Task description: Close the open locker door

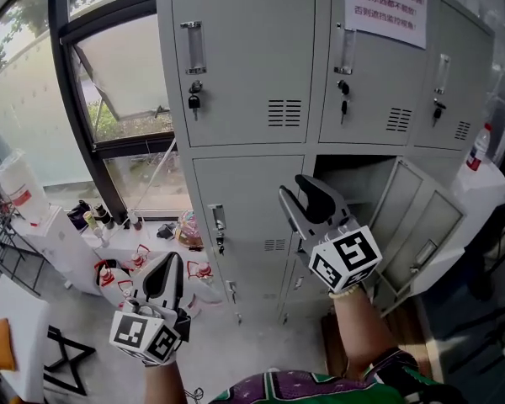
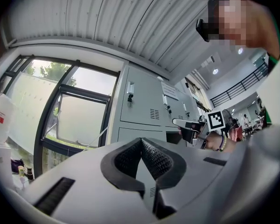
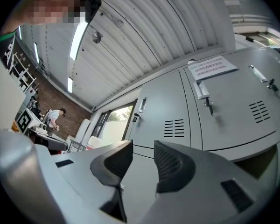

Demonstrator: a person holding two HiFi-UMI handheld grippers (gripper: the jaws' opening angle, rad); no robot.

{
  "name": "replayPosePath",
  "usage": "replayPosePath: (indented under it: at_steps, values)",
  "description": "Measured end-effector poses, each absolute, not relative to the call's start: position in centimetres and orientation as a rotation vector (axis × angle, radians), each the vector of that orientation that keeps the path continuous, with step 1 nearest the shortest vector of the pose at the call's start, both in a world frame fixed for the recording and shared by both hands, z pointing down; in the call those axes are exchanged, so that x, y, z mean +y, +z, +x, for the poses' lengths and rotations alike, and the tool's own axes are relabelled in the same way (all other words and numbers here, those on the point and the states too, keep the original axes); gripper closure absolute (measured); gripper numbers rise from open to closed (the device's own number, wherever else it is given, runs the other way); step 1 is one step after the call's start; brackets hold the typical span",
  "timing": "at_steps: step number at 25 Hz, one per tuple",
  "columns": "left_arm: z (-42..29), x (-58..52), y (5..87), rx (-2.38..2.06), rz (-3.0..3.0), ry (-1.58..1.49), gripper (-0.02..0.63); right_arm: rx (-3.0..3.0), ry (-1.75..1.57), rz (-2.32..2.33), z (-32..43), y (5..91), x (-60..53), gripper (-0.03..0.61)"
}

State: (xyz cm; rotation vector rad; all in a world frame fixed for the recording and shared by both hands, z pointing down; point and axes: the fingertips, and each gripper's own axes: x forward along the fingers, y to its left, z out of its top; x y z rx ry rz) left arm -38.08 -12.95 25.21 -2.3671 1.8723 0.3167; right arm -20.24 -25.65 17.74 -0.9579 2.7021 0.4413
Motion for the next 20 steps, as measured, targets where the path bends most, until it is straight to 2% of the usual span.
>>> replayPosePath:
  at_steps: [20]
  values:
    - [-34.5, -11.6, 29.5, 1.731, -2.544, 0.294, 0.592, 2.615, 0.376, -1.212, -14.5, 22.1, -18.6, 0.571]
